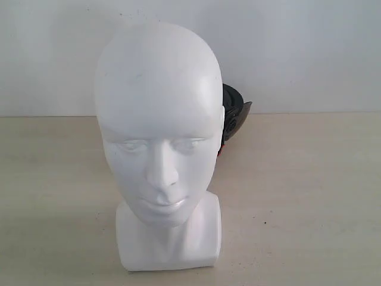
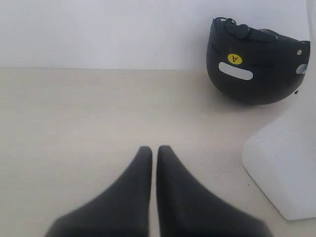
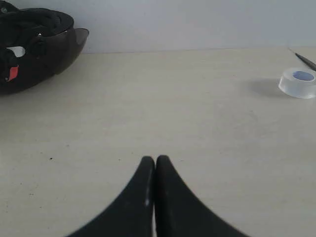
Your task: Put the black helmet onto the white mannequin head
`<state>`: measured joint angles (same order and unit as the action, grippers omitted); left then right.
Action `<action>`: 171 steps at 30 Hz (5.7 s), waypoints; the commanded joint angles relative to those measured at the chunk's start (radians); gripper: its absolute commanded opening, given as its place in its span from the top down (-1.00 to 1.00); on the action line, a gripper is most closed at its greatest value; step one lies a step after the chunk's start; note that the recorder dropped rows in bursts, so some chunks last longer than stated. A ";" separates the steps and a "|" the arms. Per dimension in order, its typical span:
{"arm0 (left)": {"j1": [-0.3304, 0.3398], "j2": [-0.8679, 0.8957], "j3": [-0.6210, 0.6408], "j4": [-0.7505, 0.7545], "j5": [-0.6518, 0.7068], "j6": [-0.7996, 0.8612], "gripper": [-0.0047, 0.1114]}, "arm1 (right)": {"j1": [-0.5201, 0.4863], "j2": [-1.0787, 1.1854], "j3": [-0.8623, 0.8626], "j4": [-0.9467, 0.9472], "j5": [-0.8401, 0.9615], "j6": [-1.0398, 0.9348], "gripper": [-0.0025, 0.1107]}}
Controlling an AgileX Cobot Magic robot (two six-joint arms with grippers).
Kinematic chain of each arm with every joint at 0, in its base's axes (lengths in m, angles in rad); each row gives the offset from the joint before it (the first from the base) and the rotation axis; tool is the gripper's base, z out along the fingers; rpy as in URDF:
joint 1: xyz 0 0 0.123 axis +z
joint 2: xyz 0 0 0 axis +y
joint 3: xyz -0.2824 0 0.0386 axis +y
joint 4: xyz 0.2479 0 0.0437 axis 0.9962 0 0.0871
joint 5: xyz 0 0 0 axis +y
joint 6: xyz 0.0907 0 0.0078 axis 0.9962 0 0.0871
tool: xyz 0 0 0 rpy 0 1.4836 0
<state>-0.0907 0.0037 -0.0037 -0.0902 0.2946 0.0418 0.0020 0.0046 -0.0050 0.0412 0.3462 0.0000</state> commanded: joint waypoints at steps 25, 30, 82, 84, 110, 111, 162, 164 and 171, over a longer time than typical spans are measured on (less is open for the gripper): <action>0.000 -0.004 0.004 0.001 0.001 0.005 0.84 | -0.002 -0.005 0.005 0.001 -0.013 0.000 0.96; 0.000 -0.004 0.004 0.001 0.001 0.005 0.84 | -0.002 -0.005 0.005 -0.005 -0.084 -0.006 0.96; 0.000 -0.004 0.004 0.001 0.001 0.005 0.84 | -0.003 0.737 -0.516 -0.009 -0.418 0.015 0.96; 0.000 -0.004 0.004 0.001 0.001 0.005 0.84 | -0.003 0.822 -0.589 -0.009 -0.346 0.008 0.96; 0.000 -0.004 0.004 0.001 0.001 0.005 0.84 | 0.307 1.623 -1.351 0.145 0.108 -0.055 0.96; 0.000 -0.004 0.004 0.001 0.001 0.005 0.84 | 0.307 1.647 -1.375 0.163 0.108 -0.047 0.96; 0.000 -0.004 0.004 0.001 0.001 0.005 0.84 | 0.251 2.195 -1.813 0.409 0.280 0.286 0.08; 0.000 -0.004 0.004 0.001 0.001 0.005 0.84 | 0.251 2.195 -1.813 0.401 0.287 0.280 0.32; 0.000 -0.004 0.004 0.001 0.001 0.005 0.84 | 0.251 2.195 -1.813 0.395 0.291 0.280 0.96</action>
<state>-0.0907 0.0037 -0.0037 -0.0902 0.2946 0.0418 0.2533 2.2109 -1.8122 0.4215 0.6437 0.2770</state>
